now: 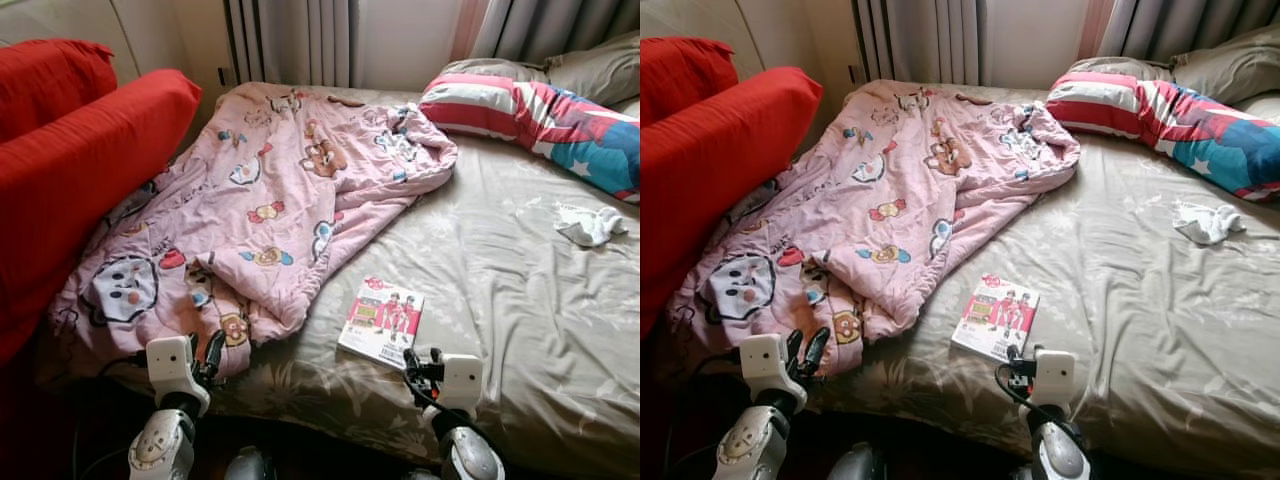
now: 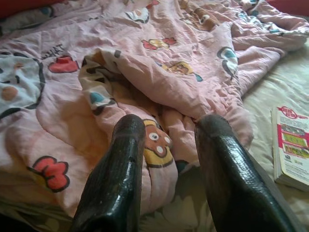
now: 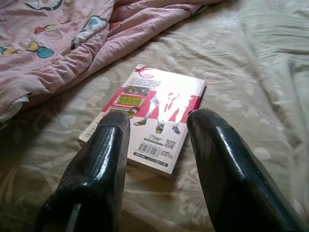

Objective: Clean up the room

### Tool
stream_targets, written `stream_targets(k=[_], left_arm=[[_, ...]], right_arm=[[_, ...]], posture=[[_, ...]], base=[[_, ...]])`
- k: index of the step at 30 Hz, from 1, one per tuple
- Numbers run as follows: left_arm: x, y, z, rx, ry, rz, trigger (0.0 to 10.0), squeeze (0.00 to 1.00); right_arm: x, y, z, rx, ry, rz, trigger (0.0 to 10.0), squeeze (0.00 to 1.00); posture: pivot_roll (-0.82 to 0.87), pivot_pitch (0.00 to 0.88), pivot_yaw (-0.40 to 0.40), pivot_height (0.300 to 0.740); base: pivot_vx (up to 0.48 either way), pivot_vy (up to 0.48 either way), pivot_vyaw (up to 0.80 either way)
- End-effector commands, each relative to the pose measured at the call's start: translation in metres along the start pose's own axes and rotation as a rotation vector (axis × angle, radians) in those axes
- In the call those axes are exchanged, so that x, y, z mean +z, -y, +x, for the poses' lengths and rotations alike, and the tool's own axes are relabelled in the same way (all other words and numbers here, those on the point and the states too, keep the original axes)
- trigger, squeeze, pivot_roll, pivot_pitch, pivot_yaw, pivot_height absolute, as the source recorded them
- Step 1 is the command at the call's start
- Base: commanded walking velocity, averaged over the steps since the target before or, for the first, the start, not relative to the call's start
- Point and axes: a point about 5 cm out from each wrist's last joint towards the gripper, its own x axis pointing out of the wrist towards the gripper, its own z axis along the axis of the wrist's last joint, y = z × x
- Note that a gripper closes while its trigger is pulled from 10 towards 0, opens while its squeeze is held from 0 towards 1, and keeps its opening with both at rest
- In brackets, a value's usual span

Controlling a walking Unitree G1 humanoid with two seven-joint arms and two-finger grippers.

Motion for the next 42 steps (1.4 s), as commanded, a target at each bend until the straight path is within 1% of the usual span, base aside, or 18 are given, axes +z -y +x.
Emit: stream_targets(k=[1,2,3,4,6,18,22,24,29,33,42], left_arm=[[0.003,0.001,0.0,-0.007,0.008,0.007,10.0,0.0],[0.003,0.001,0.0,-0.01,0.008,0.009,10.0,0.0],[0.003,0.001,0.0,-0.01,0.008,0.009,10.0,0.0],[0.004,0.001,0.0,-0.01,0.009,0.009,10.0,0.0],[0.004,0.002,0.001,-0.01,0.009,0.009,10.0,0.0],[0.005,0.007,0.002,-0.036,0.006,0.008,10.0,0.0],[0.006,0.008,0.002,-0.04,0.004,0.007,10.0,0.0],[0.006,0.008,0.002,-0.042,0.005,0.006,10.0,0.0],[0.006,0.009,0.002,-0.049,0.004,0.006,10.0,0.0],[0.006,0.01,0.001,-0.055,0.004,0.006,10.0,0.0],[0.006,0.011,0.002,-0.063,0.004,0.006,10.0,0.0]], right_arm=[[-0.005,0.0,-0.001,-0.005,-0.032,0.001,10.0,0.0],[-0.005,-0.001,0.0,-0.002,-0.032,0.008,10.0,0.0],[-0.005,-0.001,0.0,-0.002,-0.032,0.008,10.0,0.0],[-0.005,-0.001,-0.001,-0.005,-0.025,0.0,10.0,0.0],[-0.003,-0.001,-0.001,0.002,0.001,0.011,10.0,0.0],[-0.003,-0.001,0.0,0.001,-0.004,0.008,10.0,0.0],[-0.002,-0.002,0.0,0.021,0.002,-0.016,10.0,0.0],[-0.001,-0.003,0.0,0.033,0.009,-0.025,10.0,0.0],[-0.002,-0.006,-0.001,0.038,0.01,-0.025,10.0,0.0],[-0.003,-0.005,-0.001,0.028,0.006,0.005,10.0,0.0],[-0.006,-0.003,-0.001,0.024,-0.006,0.01,10.0,0.0]], posture=[[-0.06,0.211,0.029,0.597],[-0.06,0.211,0.029,0.587],[-0.06,0.211,0.029,0.587],[-0.06,0.211,0.029,0.577],[-0.06,0.212,0.029,0.568],[-0.06,0.215,0.03,0.568],[-0.06,0.216,0.03,0.568],[-0.06,0.216,0.031,0.568],[-0.06,0.216,0.032,0.568],[-0.06,0.217,0.033,0.568],[-0.06,0.217,0.034,0.568]], base=[[0.0,0.0,0.0],[0.0,0.0,0.0],[0.0,0.0,0.0],[0.0,0.0,0.0],[0.0,0.0,0.0],[0.0,0.0,0.0],[0.0,0.0,0.0],[0.0,0.0,0.54],[0.248,0.0,0.73],[0.277,0.0,0.0],[0.279,0.0,0.0]])
